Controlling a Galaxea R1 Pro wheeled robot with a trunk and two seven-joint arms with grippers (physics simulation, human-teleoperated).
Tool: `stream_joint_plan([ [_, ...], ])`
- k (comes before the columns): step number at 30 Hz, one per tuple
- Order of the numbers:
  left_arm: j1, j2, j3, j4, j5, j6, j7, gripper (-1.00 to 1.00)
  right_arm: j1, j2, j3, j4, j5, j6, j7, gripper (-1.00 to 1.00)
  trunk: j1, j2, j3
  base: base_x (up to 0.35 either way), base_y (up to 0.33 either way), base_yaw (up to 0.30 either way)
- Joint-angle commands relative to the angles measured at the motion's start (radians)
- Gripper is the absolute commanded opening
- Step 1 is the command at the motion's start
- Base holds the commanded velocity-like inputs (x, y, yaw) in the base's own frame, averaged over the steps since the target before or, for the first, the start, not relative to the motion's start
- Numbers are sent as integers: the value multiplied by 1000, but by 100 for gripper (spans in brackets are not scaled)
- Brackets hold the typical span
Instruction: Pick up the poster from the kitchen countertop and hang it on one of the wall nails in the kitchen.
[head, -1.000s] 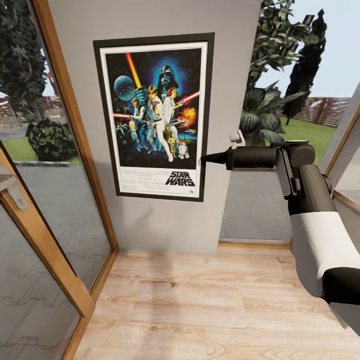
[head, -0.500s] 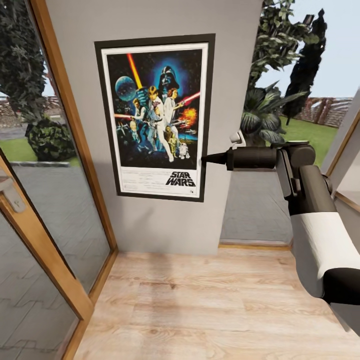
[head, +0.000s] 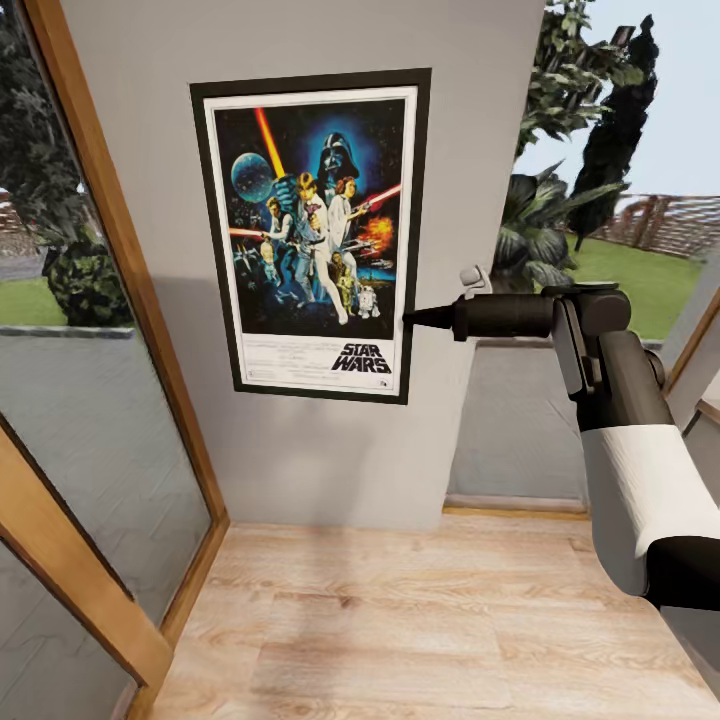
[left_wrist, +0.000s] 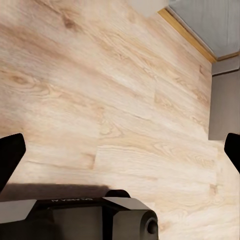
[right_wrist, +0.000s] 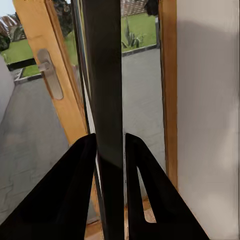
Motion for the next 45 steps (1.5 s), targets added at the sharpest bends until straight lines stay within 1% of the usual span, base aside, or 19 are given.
stream_joint_plan([
  [1,-1,0,0,1,1,-5,-3,100,-1,-1,1,0,-3,10,3,-100,1,-2,-2,334,0,0],
  [41,-1,0,0,1,0,-3,-3,100,-1,-2,1,0,-3,10,3,-100,1,-2,-2,335,0,0],
  [45,-1,0,0,1,0,-3,-3,100,-1,-2,1,0,-3,10,3,-100,1,-2,-2,152,0,0],
])
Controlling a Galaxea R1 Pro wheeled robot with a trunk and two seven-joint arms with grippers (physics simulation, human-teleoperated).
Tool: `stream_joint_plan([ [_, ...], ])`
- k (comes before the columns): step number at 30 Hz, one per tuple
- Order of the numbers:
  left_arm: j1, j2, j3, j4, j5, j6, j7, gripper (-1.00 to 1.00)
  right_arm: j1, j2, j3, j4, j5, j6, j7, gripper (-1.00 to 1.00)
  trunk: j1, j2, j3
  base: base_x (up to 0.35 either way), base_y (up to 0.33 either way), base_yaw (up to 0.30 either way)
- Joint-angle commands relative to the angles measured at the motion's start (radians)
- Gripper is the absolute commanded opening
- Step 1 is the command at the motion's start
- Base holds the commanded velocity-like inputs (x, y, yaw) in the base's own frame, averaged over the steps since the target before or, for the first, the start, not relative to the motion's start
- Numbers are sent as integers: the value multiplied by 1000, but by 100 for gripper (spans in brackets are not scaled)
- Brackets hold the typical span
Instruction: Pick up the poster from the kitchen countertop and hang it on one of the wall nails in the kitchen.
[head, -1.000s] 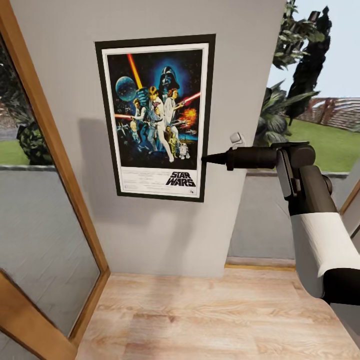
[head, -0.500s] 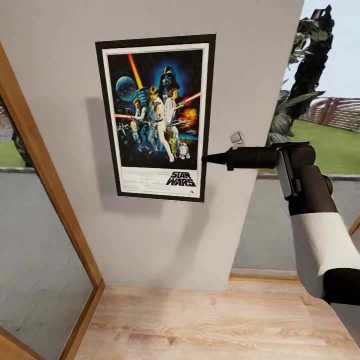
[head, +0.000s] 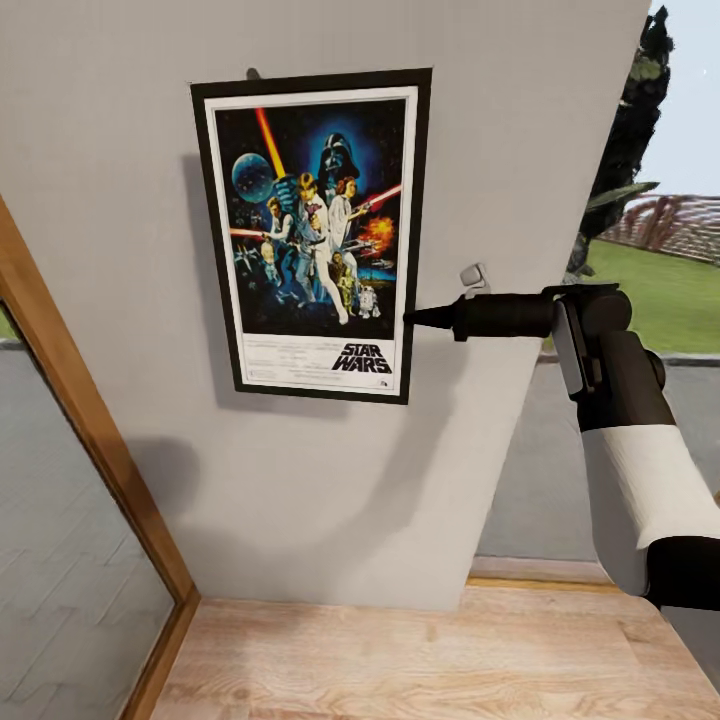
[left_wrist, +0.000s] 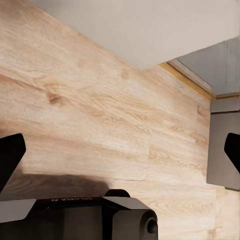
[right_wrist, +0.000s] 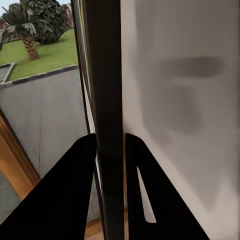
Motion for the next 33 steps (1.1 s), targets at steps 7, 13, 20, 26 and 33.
stream_joint_plan([
  [7,-1,0,0,1,1,-5,-3,100,-1,-1,1,0,-3,11,2,-100,1,-2,-2,12,0,0],
  [13,-1,0,0,1,1,-8,-3,100,-1,-1,1,0,-3,11,1,-100,1,-2,-2,1,0,0],
  [20,-1,0,0,1,1,-9,-3,100,-1,-1,0,0,-3,11,1,-100,1,-2,-2,0,0,0],
  [26,-1,0,0,1,1,-9,-3,100,-2,1,-3,0,-3,14,0,-100,1,-2,-2,0,0,0],
  [33,-1,0,0,1,1,-9,-3,100,-9,2,-3,5,-2,20,-4,-100,1,-2,-2,0,0,0],
])
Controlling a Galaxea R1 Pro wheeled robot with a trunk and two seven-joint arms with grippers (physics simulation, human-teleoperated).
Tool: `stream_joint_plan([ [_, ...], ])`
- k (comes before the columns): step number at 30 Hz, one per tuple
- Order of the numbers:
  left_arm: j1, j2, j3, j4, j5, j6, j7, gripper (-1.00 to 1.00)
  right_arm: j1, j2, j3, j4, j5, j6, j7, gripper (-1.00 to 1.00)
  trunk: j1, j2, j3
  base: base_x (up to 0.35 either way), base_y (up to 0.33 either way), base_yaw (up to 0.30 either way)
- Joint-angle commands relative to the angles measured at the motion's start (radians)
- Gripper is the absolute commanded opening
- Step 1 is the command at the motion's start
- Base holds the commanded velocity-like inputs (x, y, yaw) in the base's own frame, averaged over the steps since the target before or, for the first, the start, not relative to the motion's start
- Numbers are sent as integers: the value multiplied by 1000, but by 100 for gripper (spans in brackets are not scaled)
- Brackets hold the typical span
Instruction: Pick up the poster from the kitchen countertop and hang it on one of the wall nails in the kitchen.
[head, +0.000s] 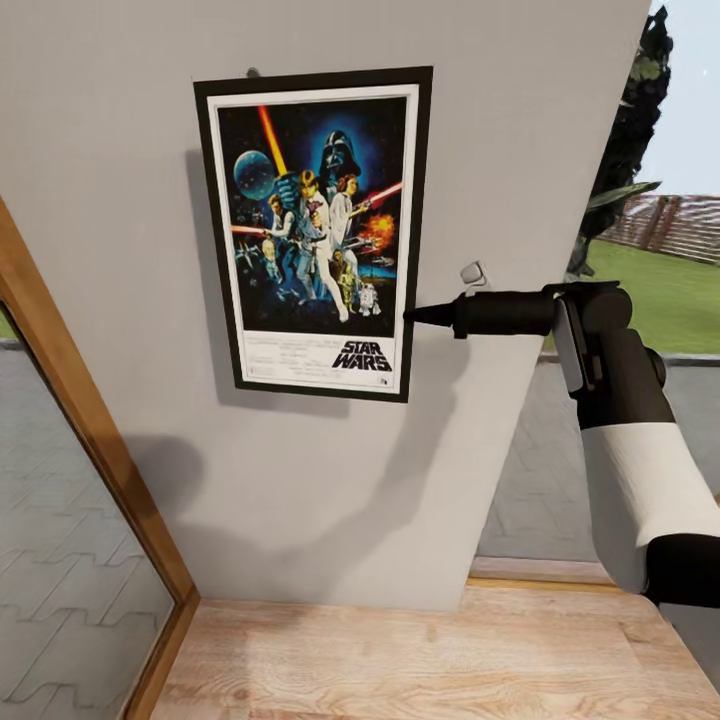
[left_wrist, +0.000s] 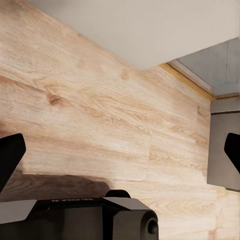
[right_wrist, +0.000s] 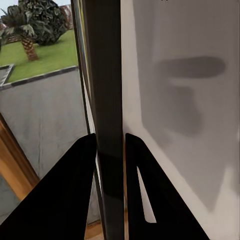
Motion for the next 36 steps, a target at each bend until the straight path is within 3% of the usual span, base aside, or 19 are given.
stream_joint_plan([
  [1,-1,0,0,1,1,-6,-3,100,-6,-1,1,2,-3,11,2,-100,1,-2,-2,0,0,0],
  [14,-1,0,0,1,1,-6,-3,100,-91,5,2,15,-3,50,0,-100,1,-2,-2,0,0,0],
  [36,-1,0,0,1,1,-6,-3,100,-110,7,4,15,-4,60,0,-100,1,-2,-2,0,0,0],
])
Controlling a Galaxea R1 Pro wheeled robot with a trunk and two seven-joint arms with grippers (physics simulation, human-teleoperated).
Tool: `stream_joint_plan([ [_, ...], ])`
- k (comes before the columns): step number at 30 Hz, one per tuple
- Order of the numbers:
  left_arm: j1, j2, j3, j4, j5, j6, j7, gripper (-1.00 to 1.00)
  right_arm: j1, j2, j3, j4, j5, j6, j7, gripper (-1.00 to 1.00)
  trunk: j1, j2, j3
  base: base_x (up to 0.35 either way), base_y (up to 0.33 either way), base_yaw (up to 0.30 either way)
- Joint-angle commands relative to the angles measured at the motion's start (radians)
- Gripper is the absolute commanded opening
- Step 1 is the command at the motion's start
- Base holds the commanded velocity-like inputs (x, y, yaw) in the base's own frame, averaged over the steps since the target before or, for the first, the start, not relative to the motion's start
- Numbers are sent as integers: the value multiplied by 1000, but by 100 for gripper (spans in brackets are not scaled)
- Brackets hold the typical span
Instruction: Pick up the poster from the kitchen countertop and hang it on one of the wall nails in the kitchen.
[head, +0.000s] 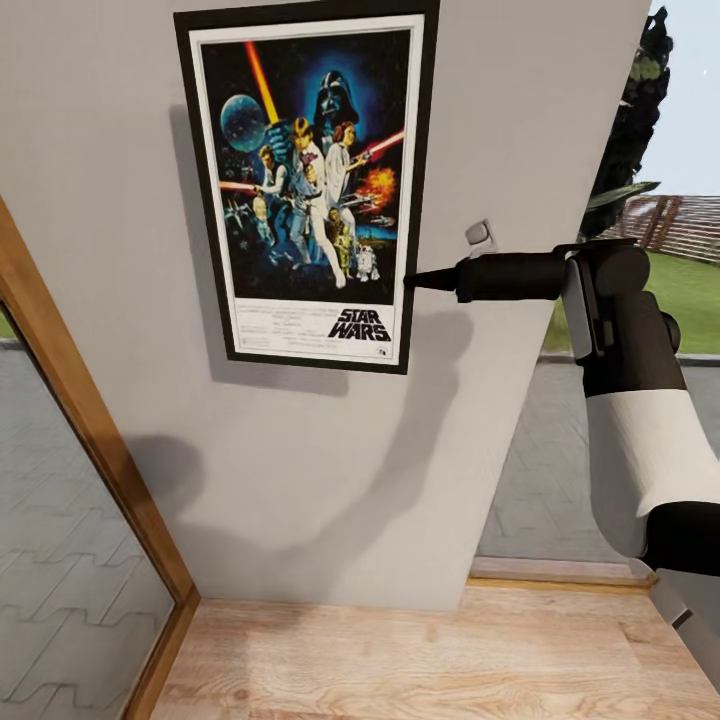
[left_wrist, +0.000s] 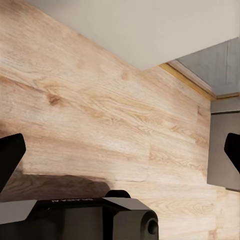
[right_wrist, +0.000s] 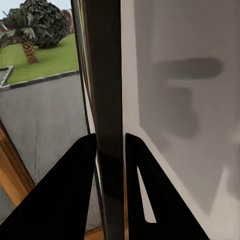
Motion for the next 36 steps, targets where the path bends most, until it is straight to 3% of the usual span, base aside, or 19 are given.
stream_joint_plan([
  [1,-1,0,0,1,1,-5,-3,100,-1,-1,1,0,-3,10,3,-100,1,-2,-2,0,0,0],
  [36,-1,0,0,1,1,-5,-3,100,-1,-1,0,1,-2,11,-3,-100,1,-2,-2,0,0,0],
])
